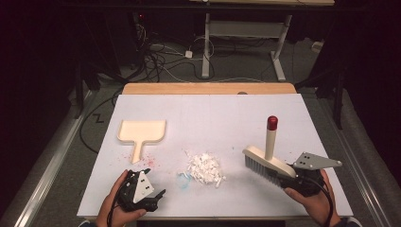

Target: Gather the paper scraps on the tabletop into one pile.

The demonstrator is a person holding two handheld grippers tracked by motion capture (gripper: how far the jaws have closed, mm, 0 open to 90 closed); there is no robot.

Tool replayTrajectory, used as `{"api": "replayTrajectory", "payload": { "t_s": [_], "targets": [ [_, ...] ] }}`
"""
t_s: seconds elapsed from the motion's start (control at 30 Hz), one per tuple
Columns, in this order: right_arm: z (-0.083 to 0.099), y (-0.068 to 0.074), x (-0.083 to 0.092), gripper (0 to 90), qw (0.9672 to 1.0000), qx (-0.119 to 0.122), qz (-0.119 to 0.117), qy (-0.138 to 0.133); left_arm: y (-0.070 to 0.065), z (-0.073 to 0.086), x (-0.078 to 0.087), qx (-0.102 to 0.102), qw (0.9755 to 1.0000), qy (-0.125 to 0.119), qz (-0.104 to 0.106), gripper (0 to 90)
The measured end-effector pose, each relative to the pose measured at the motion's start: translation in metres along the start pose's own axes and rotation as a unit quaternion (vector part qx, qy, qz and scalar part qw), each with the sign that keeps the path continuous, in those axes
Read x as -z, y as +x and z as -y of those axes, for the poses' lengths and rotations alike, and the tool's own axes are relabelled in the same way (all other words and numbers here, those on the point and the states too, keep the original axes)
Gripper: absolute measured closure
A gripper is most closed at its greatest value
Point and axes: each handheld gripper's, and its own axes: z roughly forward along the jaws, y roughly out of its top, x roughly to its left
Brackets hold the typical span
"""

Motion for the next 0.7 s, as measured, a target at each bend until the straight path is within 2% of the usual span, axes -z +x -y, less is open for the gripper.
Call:
{"api": "replayTrajectory", "payload": {
  "t_s": [0.07, 0.17, 0.23, 0.3, 0.33, 0.43, 0.5, 0.53, 0.57, 0.63, 0.7],
  "targets": [
    [0.005, 0.001, 0.004, 68.7, 0.9997, -0.006, -0.012, 0.018, 0.000, 0.000, 0.000, -0.001, 1.0000, 0.000, 0.000, 16.5],
    [0.010, -0.002, 0.007, 68.7, 0.9976, -0.026, -0.044, 0.046, -0.001, 0.000, -0.001, 0.000, 1.0000, 0.001, 0.000, 16.5],
    [0.012, -0.007, 0.006, 68.6, 0.9947, -0.039, -0.069, 0.065, -0.001, -0.001, -0.001, 0.000, 1.0000, 0.001, -0.001, 16.5],
    [0.012, -0.012, 0.003, 68.7, 0.9926, -0.057, -0.079, 0.072, 0.000, -0.001, -0.001, 0.001, 1.0000, -0.001, -0.001, 17.0],
    [0.012, -0.016, 0.001, 68.6, 0.9912, -0.057, -0.086, 0.082, 0.000, -0.001, -0.001, 0.001, 1.0000, 0.000, 0.000, 17.0],
    [0.012, -0.031, -0.010, 68.6, 0.9855, -0.079, -0.107, 0.105, 0.000, -0.001, -0.003, 0.000, 1.0000, 0.003, 0.003, 17.0],
    [0.011, -0.043, -0.017, 68.5, 0.9843, -0.093, -0.098, 0.113, -0.001, -0.001, -0.003, 0.000, 1.0000, 0.003, 0.004, 17.0],
    [0.010, -0.050, -0.020, 68.1, 0.9843, -0.093, -0.097, 0.114, -0.001, -0.001, -0.003, -0.002, 1.0000, 0.004, 0.005, 17.0],
    [0.009, -0.056, -0.022, 67.0, 0.9828, -0.102, -0.100, 0.117, -0.001, -0.001, -0.003, -0.002, 1.0000, 0.005, 0.006, 17.0],
    [0.006, -0.069, -0.026, 64.2, 0.9823, -0.104, -0.091, 0.127, -0.001, -0.001, -0.004, -0.001, 1.0000, 0.006, 0.007, 17.0],
    [0.005, -0.081, -0.030, 62.0, 0.9800, -0.113, -0.088, 0.138, -0.001, -0.001, -0.005, -0.002, 0.9999, 0.007, 0.008, 17.0]
  ]
}}
